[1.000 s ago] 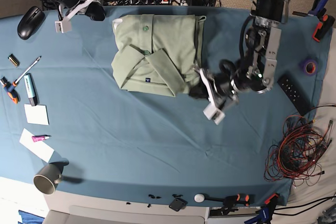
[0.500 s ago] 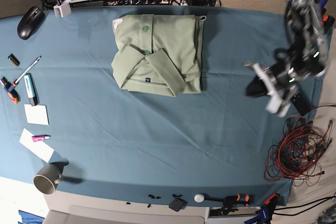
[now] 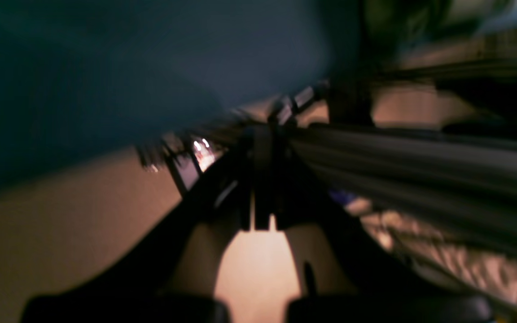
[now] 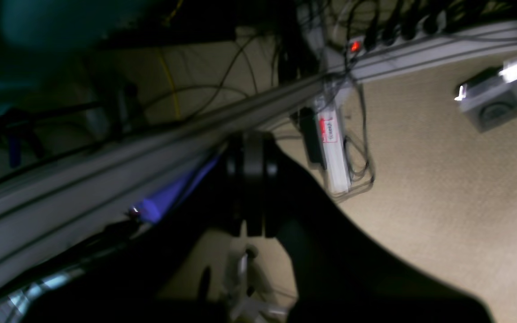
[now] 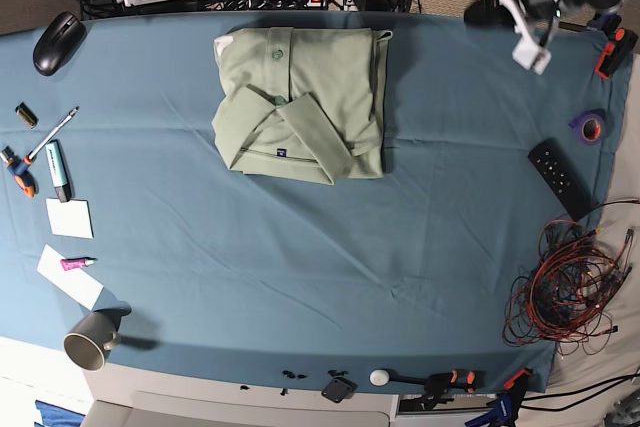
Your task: Fold the T-shirt properly
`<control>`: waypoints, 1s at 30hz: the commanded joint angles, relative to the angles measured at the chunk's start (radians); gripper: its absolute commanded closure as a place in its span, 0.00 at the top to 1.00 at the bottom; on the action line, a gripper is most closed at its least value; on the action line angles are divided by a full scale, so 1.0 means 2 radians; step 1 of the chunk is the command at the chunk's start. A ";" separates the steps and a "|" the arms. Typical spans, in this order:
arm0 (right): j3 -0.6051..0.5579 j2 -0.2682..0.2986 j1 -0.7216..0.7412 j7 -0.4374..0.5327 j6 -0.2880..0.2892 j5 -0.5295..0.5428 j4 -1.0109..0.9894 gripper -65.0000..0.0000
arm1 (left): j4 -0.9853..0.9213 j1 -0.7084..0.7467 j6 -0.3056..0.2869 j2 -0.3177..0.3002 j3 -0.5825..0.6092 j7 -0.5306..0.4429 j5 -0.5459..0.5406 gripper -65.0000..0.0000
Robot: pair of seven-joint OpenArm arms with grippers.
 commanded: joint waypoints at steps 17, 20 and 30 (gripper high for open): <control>0.004 0.079 0.145 0.249 0.002 -0.297 -0.374 0.00 | -0.293 0.048 -0.070 -0.016 -0.003 -0.107 -0.010 0.00; 0.003 0.081 0.176 0.314 0.002 -0.391 -0.425 0.00 | -0.398 0.019 -0.070 -0.016 -0.003 -0.170 0.028 0.00; -0.058 0.100 0.226 0.537 -0.175 -0.540 -0.545 0.00 | -0.628 -0.104 -0.052 -0.011 0.069 -0.385 0.231 0.00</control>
